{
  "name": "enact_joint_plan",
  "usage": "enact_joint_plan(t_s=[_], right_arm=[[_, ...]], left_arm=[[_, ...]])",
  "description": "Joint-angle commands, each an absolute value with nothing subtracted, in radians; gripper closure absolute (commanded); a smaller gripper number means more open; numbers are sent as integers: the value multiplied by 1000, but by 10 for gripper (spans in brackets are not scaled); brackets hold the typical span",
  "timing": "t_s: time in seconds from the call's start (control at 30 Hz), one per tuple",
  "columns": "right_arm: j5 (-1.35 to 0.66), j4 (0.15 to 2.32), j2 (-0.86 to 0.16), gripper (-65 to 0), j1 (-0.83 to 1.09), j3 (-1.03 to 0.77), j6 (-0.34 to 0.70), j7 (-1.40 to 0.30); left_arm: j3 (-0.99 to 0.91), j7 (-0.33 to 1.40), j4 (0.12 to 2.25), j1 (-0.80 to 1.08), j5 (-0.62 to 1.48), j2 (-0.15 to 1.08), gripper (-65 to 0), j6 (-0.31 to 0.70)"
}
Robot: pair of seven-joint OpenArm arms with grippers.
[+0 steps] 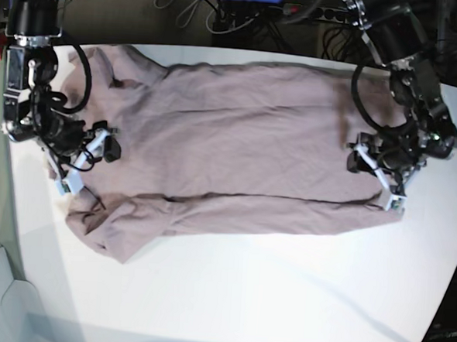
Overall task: Layout the t-shirt on the table in an organized manner, then fold the t-shirt properly
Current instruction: 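Grasp the shirt's side edges with both grippers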
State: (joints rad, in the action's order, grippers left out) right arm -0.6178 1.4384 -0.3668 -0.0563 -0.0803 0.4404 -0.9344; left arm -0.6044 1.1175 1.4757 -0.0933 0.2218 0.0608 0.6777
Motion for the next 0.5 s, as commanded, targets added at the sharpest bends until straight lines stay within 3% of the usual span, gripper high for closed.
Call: enact_joint_plan(t_s=[0.0, 0.1, 0.17, 0.2, 0.33, 0.47], right_arm=[[-633, 1435, -380, -276, -71, -85, 446, -917], [-633, 1419, -386, -259, -61, -73, 446, -872], [-631, 1403, -394, -215, -35, -42, 446, -837], [-631, 1394, -403, -185, -25, -25, 446, -820], [-631, 1348, -414, -20, 15, 39, 446, -782], [-631, 1353, -415, 0, 76, 44, 446, -786]], left_arm=[[-599, 1095, 1449, -107, 225, 70, -260, 679], [-587, 1049, 1356, -113, 225, 77, -126, 679], [-588, 1024, 1305, -113, 225, 81, -22, 679], [-591, 1015, 1287, -111, 223, 88, 0, 679], [-588, 1015, 1221, -96, 223, 134, 0, 679], [-588, 1029, 1253, -38, 225, 159, -2, 679]])
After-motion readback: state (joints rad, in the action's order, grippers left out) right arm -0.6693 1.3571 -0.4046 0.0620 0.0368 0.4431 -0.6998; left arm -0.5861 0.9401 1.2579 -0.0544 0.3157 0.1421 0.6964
